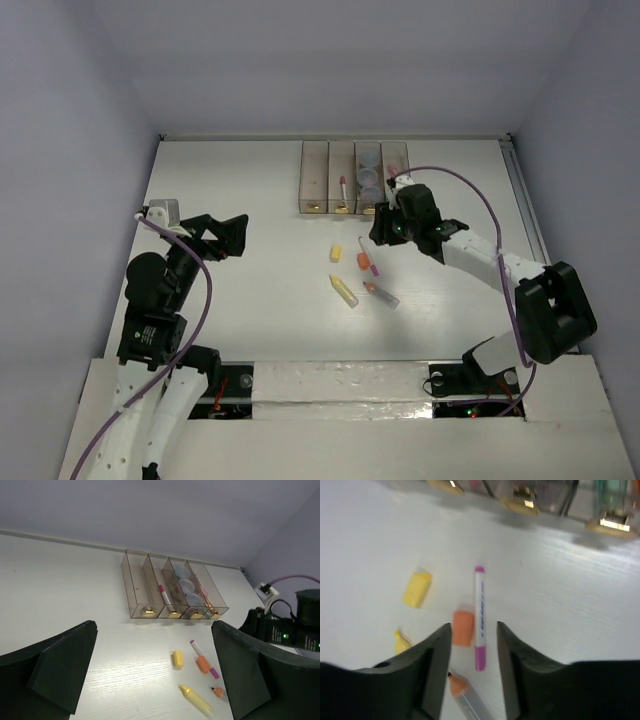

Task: Sort the stationery into containers
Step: Pick up the pen from the center of the board.

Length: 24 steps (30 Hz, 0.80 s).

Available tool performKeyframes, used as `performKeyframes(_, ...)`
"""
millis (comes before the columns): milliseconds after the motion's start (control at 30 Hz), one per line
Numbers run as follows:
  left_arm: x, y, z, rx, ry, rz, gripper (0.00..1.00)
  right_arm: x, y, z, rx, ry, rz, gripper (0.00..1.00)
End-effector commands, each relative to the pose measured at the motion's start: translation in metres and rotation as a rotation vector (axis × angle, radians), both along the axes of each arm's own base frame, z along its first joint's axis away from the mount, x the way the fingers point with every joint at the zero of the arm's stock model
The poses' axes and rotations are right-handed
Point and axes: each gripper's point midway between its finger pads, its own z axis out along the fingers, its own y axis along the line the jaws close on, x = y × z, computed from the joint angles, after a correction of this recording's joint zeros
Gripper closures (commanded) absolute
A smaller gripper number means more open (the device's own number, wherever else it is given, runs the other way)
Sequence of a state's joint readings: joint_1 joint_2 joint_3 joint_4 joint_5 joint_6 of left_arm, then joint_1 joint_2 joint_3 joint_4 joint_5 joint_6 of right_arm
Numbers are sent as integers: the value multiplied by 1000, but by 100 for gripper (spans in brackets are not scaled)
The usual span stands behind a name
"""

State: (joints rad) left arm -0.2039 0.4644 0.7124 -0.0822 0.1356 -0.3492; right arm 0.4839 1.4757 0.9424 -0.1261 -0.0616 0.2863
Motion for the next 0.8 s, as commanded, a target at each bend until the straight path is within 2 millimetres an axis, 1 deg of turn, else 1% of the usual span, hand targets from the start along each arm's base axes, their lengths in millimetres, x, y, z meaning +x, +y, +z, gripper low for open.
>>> performKeyframes(0,-3,-3,16,-7,-71,-20,1,-23,-23,-28,-79,71,-28,57)
performKeyframes(33,-3,-4,15,-8,-68,-21,1,-24,-26,-32,-91,80,-40,60)
performKeyframes(67,-3,-3,14,-6,-67,-19,1,-26,-27,-35,-97,91,-40,61)
performKeyframes(100,-3,-3,13,-6,-65,-20,1,-26,-27,-37,-97,96,-41,64)
performKeyframes(167,-3,-4,13,-3,-63,-22,1,-27,-21,-37,-95,104,-16,66)
performKeyframes(200,-2,-3,12,-5,-61,-19,1,-28,-21,-43,-108,130,-15,67)
performKeyframes(233,-3,-3,13,-4,-63,-19,1,-24,-19,-40,-107,125,-11,67)
performKeyframes(267,-2,-3,12,-3,-61,-19,1,-27,-15,-46,-121,150,2,67)
performKeyframes(333,-2,-3,12,-3,-61,-19,1,-27,-10,-48,-129,154,20,66)
performKeyframes(400,-3,-3,12,-2,-62,-19,1,-33,-2,-53,-132,178,59,65)
performKeyframes(433,-3,-3,12,-2,-62,-20,1,-35,-2,-59,-139,196,63,64)
performKeyframes(467,-3,-4,13,-3,-63,-22,1,-35,0,-60,-134,202,71,63)
performKeyframes(533,-3,-4,12,-2,-62,-22,1,-39,3,-69,-147,230,84,63)
performKeyframes(600,-3,-4,13,-2,-63,-22,1,-37,2,-72,-156,236,79,62)
performKeyframes(733,-3,-4,13,-2,-63,-25,1,-41,9,-75,-171,250,104,62)
performKeyframes(767,-3,-4,13,-2,-65,-26,1,-43,11,-79,-185,257,110,62)
